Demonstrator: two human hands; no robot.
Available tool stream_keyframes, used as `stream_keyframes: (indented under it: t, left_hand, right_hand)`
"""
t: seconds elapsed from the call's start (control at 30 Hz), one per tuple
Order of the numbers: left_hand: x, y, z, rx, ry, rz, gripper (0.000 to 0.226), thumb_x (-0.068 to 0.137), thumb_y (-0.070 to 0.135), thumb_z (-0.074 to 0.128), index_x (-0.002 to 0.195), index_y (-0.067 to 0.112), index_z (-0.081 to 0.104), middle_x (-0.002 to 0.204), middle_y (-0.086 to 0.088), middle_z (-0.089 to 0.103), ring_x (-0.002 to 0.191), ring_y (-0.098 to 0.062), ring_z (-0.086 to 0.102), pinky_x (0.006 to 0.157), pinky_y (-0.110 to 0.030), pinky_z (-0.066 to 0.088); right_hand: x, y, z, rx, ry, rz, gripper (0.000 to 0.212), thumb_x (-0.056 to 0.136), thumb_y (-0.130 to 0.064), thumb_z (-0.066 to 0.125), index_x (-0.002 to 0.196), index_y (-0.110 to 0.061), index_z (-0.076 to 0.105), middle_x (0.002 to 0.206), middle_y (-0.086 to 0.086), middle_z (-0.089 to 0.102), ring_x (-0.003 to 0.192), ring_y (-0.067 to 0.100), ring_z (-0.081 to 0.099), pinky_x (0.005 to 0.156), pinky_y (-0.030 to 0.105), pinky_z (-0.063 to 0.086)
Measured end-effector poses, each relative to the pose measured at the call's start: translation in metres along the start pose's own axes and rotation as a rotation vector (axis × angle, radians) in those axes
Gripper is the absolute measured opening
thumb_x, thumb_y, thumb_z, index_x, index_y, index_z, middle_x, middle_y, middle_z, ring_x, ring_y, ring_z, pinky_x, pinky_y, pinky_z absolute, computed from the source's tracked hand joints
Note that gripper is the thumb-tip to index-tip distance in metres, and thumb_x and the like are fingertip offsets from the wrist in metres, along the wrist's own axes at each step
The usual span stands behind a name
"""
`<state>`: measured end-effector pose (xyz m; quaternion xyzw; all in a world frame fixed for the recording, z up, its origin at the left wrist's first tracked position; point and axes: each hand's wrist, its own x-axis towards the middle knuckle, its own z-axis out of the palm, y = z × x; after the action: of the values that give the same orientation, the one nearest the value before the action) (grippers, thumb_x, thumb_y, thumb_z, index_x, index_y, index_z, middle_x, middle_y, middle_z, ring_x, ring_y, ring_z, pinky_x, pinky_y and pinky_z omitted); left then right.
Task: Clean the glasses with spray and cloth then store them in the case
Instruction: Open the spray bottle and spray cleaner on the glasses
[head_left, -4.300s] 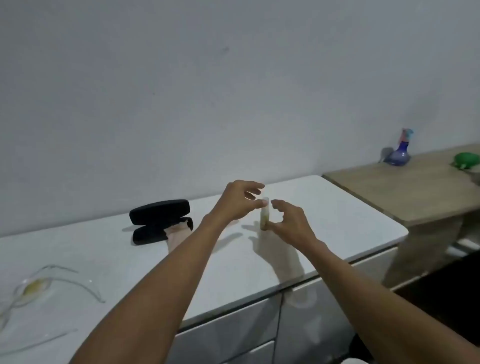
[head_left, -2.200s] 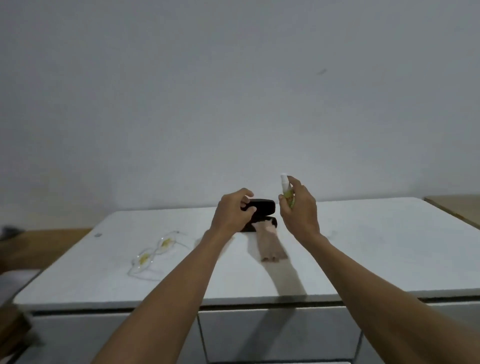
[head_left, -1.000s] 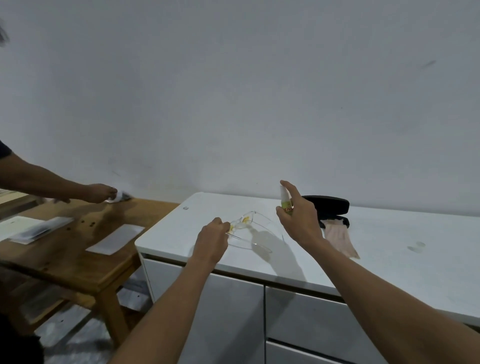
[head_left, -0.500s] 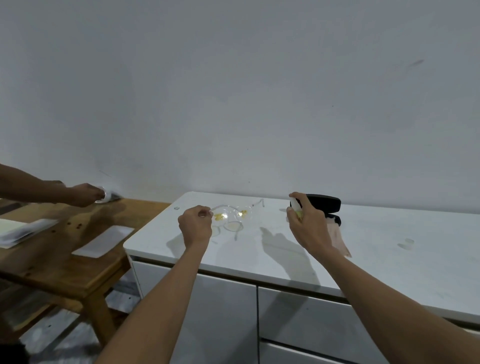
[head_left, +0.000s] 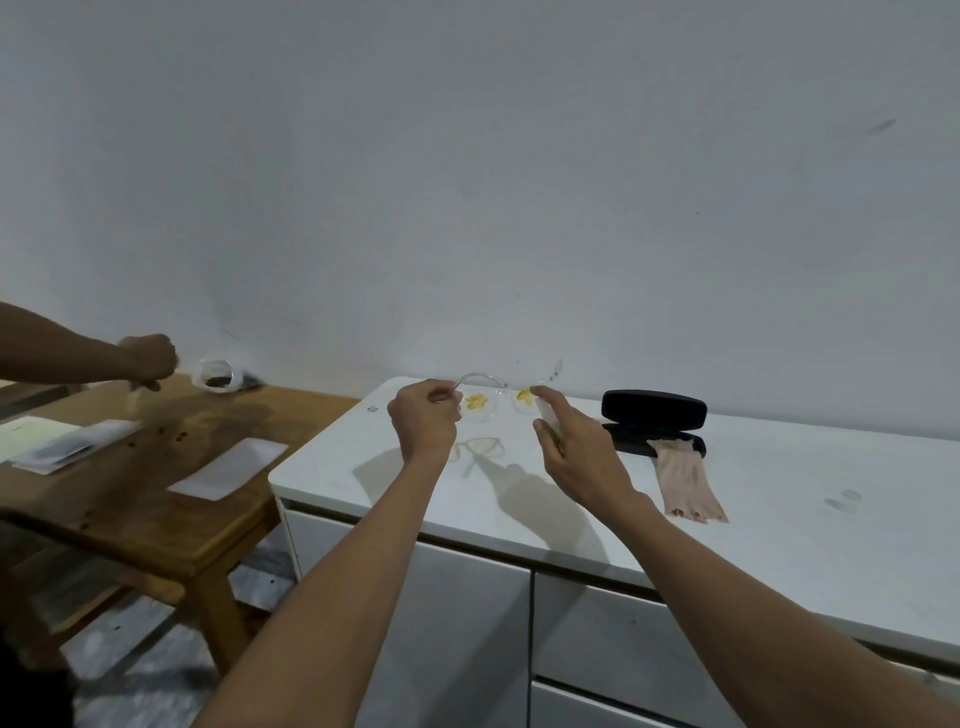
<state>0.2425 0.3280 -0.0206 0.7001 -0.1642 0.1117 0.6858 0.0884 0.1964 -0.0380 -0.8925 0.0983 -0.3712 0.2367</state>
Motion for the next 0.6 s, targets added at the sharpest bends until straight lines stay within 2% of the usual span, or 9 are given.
stream_keyframes:
  t: [0.07, 0.13, 0.37, 0.47, 0.6]
  left_hand:
    - [-0.001, 0.004, 0.000, -0.008, -0.018, 0.014, 0.010, 0.079, -0.005, 0.075, 0.084, 0.003, 0.078, 0.065, -0.012, 0.073, 0.066, -0.034, 0.073, 0.074, -0.048, 0.063]
    - [-0.002, 0.007, -0.001, -0.021, -0.031, 0.014, 0.009, 0.079, -0.004, 0.076, 0.087, 0.001, 0.078, 0.067, -0.014, 0.073, 0.067, -0.035, 0.073, 0.075, -0.048, 0.063]
    - [-0.002, 0.010, -0.002, -0.027, -0.044, 0.005, 0.009, 0.081, -0.003, 0.075, 0.086, 0.003, 0.078, 0.068, -0.014, 0.074, 0.068, -0.035, 0.073, 0.074, -0.048, 0.064]
    - [-0.002, 0.012, -0.004, -0.031, -0.043, 0.003, 0.008, 0.081, -0.003, 0.076, 0.088, 0.002, 0.078, 0.069, -0.016, 0.074, 0.069, -0.035, 0.074, 0.074, -0.047, 0.064]
    - [-0.001, 0.013, -0.006, -0.027, -0.041, -0.005, 0.010, 0.081, -0.003, 0.076, 0.090, 0.000, 0.078, 0.069, -0.015, 0.074, 0.069, -0.034, 0.074, 0.074, -0.045, 0.064]
  right_hand:
    - [0.003, -0.001, 0.002, 0.013, 0.012, 0.001, 0.040, 0.103, -0.026, 0.047, 0.142, -0.032, 0.044, 0.094, -0.004, 0.066, 0.082, 0.022, 0.059, 0.077, 0.039, 0.048]
    - [0.005, -0.002, 0.005, -0.001, 0.039, 0.000, 0.039, 0.103, -0.027, 0.045, 0.142, -0.032, 0.044, 0.103, 0.001, 0.070, 0.088, 0.025, 0.063, 0.077, 0.039, 0.049]
    - [0.013, -0.009, 0.009, -0.063, 0.138, -0.010, 0.043, 0.104, -0.025, 0.044, 0.147, -0.030, 0.045, 0.089, 0.008, 0.068, 0.082, 0.030, 0.062, 0.072, 0.043, 0.050]
    - [0.016, -0.009, 0.008, -0.077, 0.151, 0.006, 0.038, 0.103, -0.023, 0.045, 0.141, -0.026, 0.049, 0.082, 0.008, 0.066, 0.078, 0.034, 0.063, 0.070, 0.046, 0.051]
    - [0.017, -0.008, 0.007, -0.094, 0.183, 0.033, 0.027, 0.102, -0.017, 0.046, 0.128, -0.017, 0.053, 0.069, 0.002, 0.053, 0.070, 0.038, 0.061, 0.063, 0.044, 0.050]
